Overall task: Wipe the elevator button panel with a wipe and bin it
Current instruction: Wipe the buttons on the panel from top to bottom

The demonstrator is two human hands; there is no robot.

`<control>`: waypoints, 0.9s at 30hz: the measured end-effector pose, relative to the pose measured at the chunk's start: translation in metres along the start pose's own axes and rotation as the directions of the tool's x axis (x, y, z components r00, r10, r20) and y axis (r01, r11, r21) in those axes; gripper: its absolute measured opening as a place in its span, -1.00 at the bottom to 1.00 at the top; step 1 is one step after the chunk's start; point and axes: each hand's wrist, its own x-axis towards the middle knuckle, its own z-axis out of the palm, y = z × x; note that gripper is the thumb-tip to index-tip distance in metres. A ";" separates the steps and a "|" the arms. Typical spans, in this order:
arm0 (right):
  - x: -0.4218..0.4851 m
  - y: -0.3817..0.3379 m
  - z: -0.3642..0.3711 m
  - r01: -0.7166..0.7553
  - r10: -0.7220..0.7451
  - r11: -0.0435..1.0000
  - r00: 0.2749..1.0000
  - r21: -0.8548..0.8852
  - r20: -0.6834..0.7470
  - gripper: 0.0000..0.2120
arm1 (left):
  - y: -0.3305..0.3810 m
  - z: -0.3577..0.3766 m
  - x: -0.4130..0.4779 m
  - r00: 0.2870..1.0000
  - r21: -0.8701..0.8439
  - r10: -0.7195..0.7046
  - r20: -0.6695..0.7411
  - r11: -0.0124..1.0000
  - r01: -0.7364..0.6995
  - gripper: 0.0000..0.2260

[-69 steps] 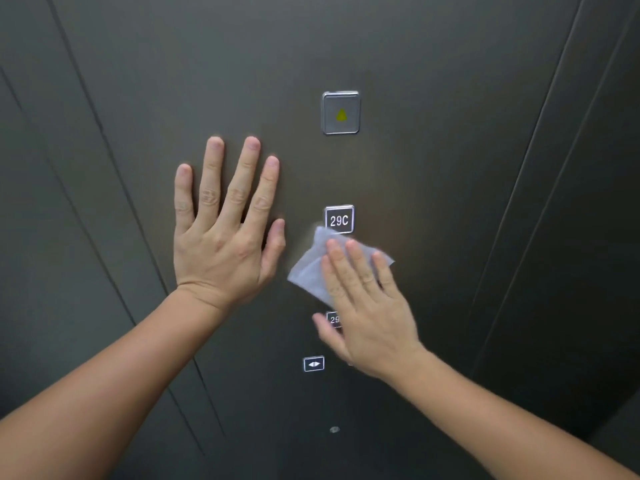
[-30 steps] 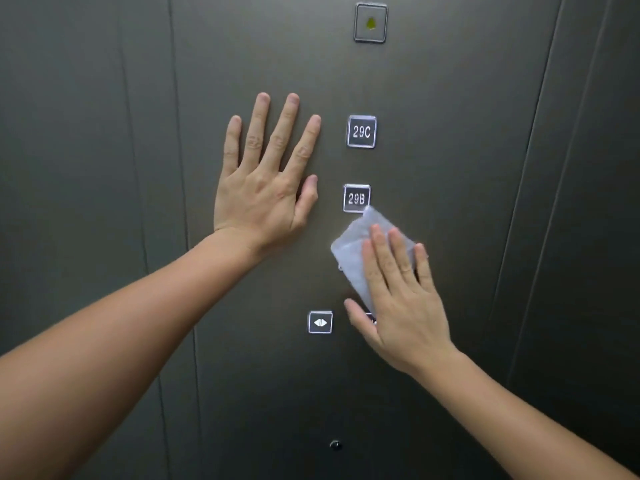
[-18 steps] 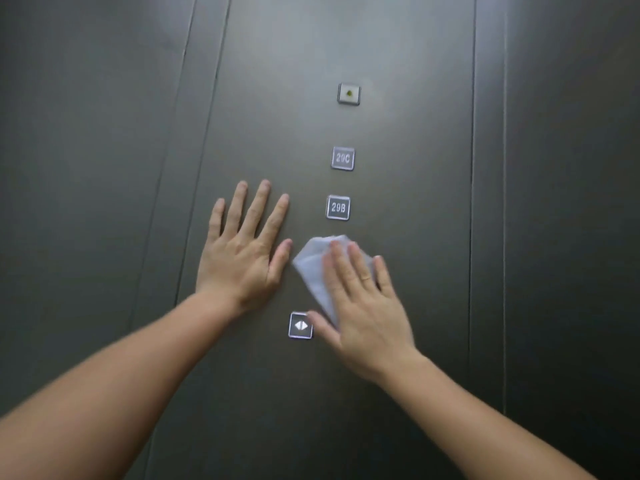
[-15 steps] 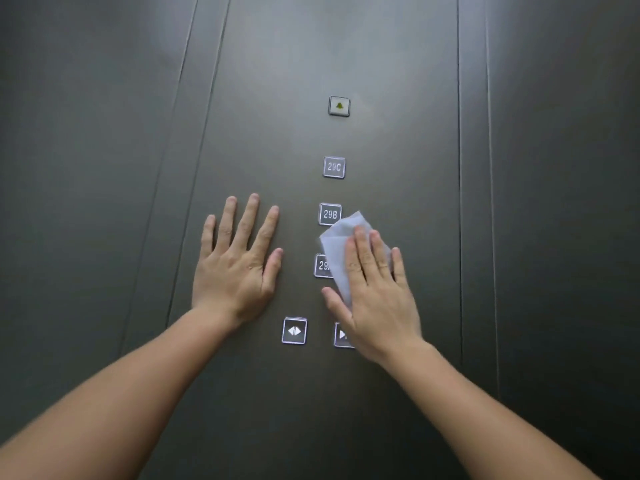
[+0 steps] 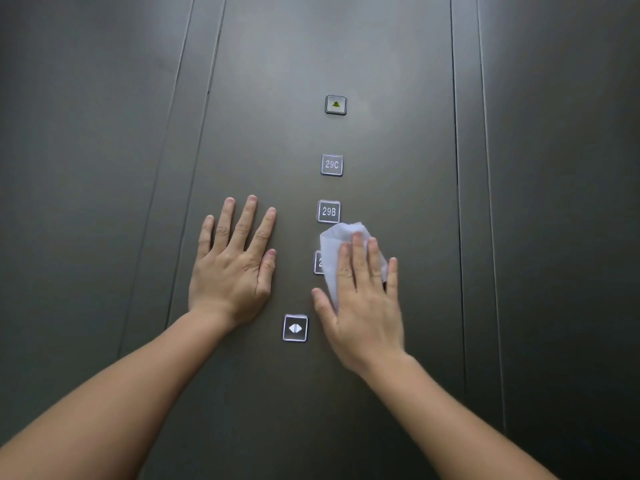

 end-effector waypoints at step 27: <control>-0.089 -0.002 0.033 0.045 -0.048 0.998 0.996 -0.049 -0.070 -0.30 | -0.018 0.002 -0.029 0.996 0.023 0.082 -0.019 0.996 -0.081 -0.44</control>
